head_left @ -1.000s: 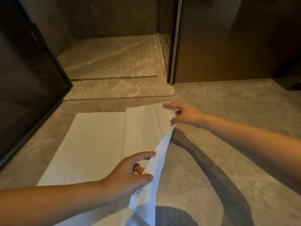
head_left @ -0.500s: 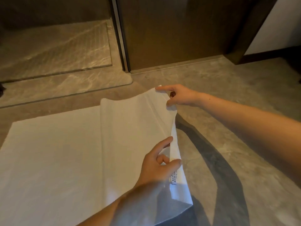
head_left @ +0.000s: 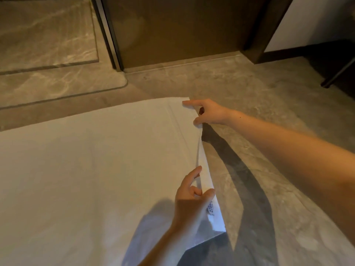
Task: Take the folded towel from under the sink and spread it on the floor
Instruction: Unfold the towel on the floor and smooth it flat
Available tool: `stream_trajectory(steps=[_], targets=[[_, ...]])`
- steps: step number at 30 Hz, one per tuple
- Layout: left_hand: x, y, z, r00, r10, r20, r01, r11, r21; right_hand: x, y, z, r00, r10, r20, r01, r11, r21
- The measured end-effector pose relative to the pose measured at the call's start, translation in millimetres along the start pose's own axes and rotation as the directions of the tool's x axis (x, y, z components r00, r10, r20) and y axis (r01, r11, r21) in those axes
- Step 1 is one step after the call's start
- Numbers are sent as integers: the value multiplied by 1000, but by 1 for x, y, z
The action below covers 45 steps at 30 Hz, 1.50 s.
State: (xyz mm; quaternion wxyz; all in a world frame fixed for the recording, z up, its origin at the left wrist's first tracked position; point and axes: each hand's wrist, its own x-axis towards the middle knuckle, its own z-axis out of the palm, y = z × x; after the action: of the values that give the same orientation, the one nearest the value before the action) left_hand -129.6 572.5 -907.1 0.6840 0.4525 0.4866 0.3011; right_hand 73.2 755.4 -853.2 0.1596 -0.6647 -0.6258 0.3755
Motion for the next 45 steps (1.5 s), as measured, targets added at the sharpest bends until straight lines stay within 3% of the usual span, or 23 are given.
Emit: stream_trajectory(steps=[8,16,24,27,29,30,33,35,39,41,42,43,45], targets=[[15,-29,-1,999,-21,-34,26,989,143,17,36,20,996,89,15,-87,993,-80],[19,-31,8,966,251,61,-245,817,522,29,54,28,996,93,5,-90,972,-216],[15,-38,21,914,324,243,-389,537,748,40,54,24,992,111,51,-78,896,-438],[13,-20,23,905,262,336,-419,407,811,42,49,23,979,200,31,-151,823,-547],[16,-22,25,839,291,460,-512,135,848,43,43,22,965,256,64,-171,792,-586],[19,-22,28,827,229,513,-544,94,834,43,40,22,957,280,79,-180,783,-595],[24,-23,32,872,6,490,-490,49,870,40,37,22,938,332,96,-214,775,-595],[27,-27,32,890,-20,456,-452,98,887,37,36,23,934,344,93,-225,773,-593],[31,-28,22,912,-10,409,-383,333,862,35,34,26,935,345,84,-235,777,-584],[30,-26,9,908,96,408,-392,537,747,32,37,29,941,332,60,-252,810,-530],[32,-23,-1,898,170,406,-426,568,704,30,40,30,950,310,40,-255,841,-477],[38,-19,-12,888,227,401,-457,542,705,27,42,32,960,278,10,-250,878,-409],[59,-8,-41,864,326,384,-492,386,780,22,44,39,976,190,-103,-212,935,-285]])
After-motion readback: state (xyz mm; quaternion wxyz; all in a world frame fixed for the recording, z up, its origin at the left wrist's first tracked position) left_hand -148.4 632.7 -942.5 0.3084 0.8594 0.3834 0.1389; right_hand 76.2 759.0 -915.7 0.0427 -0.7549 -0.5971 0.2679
